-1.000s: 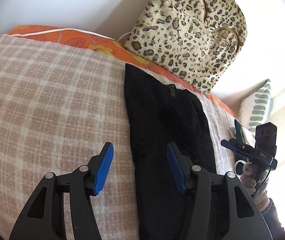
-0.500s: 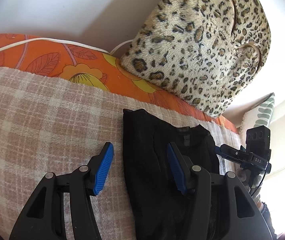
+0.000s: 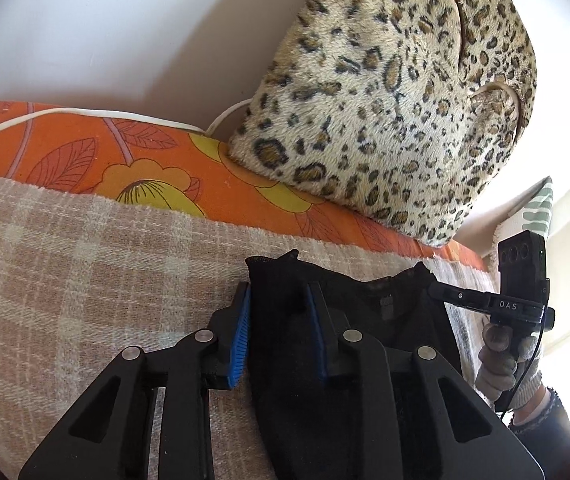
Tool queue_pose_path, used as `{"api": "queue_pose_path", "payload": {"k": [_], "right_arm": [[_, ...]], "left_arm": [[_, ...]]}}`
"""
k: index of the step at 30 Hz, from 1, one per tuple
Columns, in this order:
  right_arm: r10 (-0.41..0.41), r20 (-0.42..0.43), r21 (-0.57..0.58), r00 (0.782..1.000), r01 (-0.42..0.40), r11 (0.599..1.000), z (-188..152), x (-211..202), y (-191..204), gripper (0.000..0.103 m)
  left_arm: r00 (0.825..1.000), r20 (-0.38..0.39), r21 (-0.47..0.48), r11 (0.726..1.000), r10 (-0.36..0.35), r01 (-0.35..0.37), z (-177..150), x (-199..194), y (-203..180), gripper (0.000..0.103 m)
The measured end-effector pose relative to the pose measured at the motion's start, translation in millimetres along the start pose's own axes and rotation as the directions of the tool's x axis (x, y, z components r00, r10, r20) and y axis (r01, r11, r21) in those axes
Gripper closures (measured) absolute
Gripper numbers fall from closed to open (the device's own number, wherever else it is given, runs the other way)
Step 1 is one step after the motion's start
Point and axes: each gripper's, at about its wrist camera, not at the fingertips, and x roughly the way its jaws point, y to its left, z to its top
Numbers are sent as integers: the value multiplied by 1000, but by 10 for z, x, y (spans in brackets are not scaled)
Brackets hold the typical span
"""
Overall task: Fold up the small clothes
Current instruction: 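Close both tools on the collar end of the strip, then lift the collar end with both tools and fold it onto the hem end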
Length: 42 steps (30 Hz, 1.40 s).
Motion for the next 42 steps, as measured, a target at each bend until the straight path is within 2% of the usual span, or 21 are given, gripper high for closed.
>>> {"api": "queue_pose_path", "payload": {"k": [2,4,5,7,9,11,15,20,23,25,26,27,28,29,42], "right_arm": [[-46,15,-24,999,46,999,79,-11,20,102],[-56,13,-33,998,56,998,128,19,39,102],[-59,4,-34,998,59,998,136,44,43,97],[-37,-5,-24,999,37,999,140,60,32,93],[-27,7,-15,1000,27,1000,131,19,3,74],[-13,26,3,1000,12,1000,111,-41,-31,66],[9,16,22,1000,-9,1000,25,-114,-101,65],[52,18,44,998,-53,998,2,-96,-137,65],[43,26,24,999,-43,999,14,-15,-48,66],[26,20,6,999,-26,1000,22,37,16,74],[15,15,-5,1000,-15,1000,21,49,30,84],[-1,7,-20,1000,1,1000,20,75,59,96],[-27,4,-34,1000,27,999,19,101,90,100],[-42,9,-43,999,43,998,15,101,117,101],[-12,103,-125,995,25,992,-38,-394,528,102]], "left_arm": [[1000,-4,3,1000,0,0,11,14,7,86],[1000,-8,0,1000,-3,3,20,23,13,88],[1000,-9,-2,1000,-7,7,24,24,19,88],[1000,-14,-15,1000,-22,22,31,33,37,88],[999,-13,-30,999,-39,39,36,13,72,88],[999,-9,-41,998,-50,50,42,-5,95,88],[997,-23,-73,995,-69,67,49,-56,142,78],[996,-40,-79,994,-80,77,67,-4,158,77],[997,-31,-57,996,-68,66,119,43,117,79],[998,-34,-34,998,-61,60,148,87,79,94],[997,-35,-25,998,-64,63,156,102,58,99],[998,-26,-17,998,-63,63,158,98,32,98],[997,-18,-10,997,-71,71,162,84,3,99],[997,-9,-2,997,-83,83,165,60,-26,99],[990,50,81,988,-133,128,115,-425,-415,99]]}}
